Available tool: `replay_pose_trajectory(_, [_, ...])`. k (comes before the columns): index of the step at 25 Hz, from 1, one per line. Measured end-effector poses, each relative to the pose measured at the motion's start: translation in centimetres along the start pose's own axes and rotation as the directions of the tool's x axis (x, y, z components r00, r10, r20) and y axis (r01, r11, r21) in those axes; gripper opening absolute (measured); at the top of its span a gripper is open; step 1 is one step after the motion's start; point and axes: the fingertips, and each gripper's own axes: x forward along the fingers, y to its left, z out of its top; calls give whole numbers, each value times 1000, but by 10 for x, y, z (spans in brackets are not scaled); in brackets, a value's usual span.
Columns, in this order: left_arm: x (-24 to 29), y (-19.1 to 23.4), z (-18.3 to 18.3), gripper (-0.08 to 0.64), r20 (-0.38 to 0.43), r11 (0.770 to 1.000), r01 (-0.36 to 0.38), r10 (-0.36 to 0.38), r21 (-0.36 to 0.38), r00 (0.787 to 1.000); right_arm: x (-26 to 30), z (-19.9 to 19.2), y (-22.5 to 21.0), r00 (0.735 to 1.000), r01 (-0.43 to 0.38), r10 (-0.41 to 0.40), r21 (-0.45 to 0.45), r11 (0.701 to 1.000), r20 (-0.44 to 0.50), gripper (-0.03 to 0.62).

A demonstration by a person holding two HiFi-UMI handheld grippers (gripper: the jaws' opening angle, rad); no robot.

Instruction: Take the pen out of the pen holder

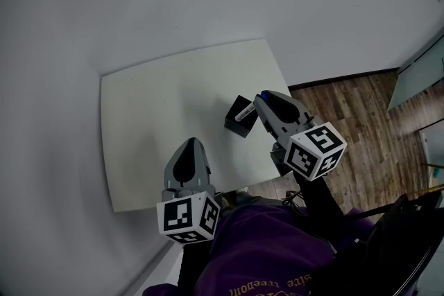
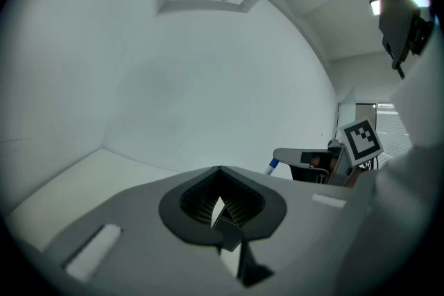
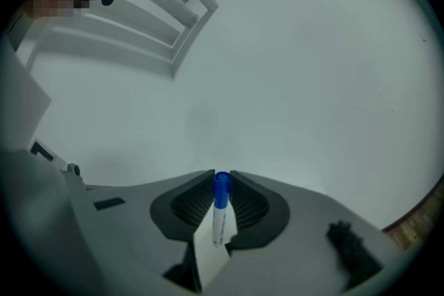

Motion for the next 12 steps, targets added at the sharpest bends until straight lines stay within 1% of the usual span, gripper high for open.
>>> replay_pose_trajectory(3, [-1,-2,0,8,0,1000,1,-1,-1,1000,-2,5,3,999,-14,13,18,1000,29,74])
replay_pose_trajectory(12, [-1,-11,-1,8,-11,1000,16,-16,8,1000,-5,18,16,993,-69,67,14,998,100,74])
